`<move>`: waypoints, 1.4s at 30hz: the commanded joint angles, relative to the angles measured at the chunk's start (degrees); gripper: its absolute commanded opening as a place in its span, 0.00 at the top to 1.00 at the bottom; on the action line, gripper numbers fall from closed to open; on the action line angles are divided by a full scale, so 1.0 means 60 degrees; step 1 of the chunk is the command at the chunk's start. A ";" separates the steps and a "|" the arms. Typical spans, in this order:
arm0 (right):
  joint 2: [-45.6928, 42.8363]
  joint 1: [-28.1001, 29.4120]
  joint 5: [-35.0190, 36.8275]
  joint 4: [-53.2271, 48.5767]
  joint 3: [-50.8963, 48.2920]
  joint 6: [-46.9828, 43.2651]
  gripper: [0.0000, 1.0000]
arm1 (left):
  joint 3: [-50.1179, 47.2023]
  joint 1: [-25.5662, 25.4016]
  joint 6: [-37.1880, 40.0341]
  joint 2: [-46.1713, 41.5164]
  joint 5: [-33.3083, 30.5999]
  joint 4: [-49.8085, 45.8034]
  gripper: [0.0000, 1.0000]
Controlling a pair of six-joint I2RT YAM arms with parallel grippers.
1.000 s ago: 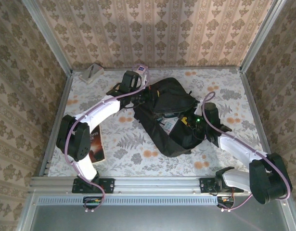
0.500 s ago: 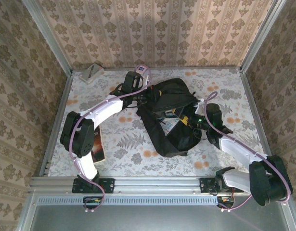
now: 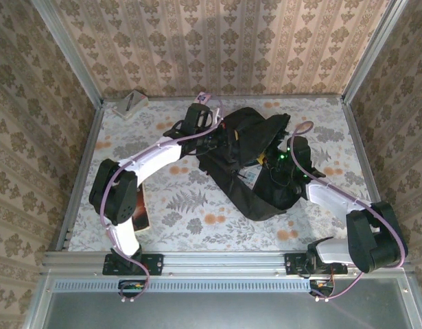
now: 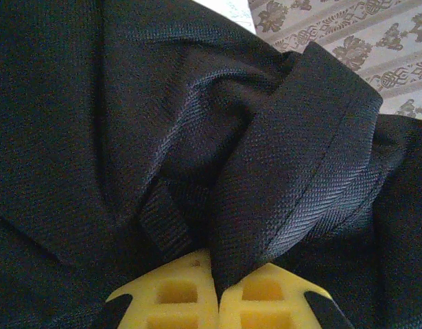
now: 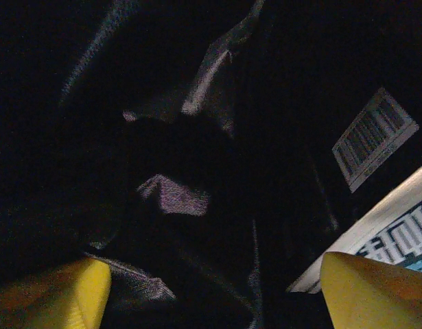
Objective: Pack books, pencil case, and school supplies into a backpack
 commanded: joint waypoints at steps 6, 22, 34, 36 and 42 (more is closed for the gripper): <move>-0.1009 0.0014 -0.0473 -0.0937 0.0889 0.0754 0.39 | 0.0163 0.0395 -0.1099 0.0720 -0.0406 0.0908 1.00; -0.2310 -0.1074 -0.3139 -0.3182 -0.0076 -0.1939 0.67 | -0.0350 0.1098 -0.1226 0.0386 -0.0780 0.1089 1.00; -0.4721 -0.1702 -0.1396 -0.3433 -0.0939 -0.2099 0.37 | -0.1261 0.1535 -0.1101 -0.0317 -0.0783 0.1167 1.00; -0.5076 -0.1705 -0.1153 -0.3735 -0.0768 -0.2325 0.36 | -0.1218 0.1462 -0.1095 -0.0231 -0.0687 0.1180 1.00; -0.5342 -0.1638 -0.1017 -0.4130 -0.0246 -0.2708 0.33 | -0.0916 0.1058 -0.0690 0.0064 -0.0338 0.0795 1.00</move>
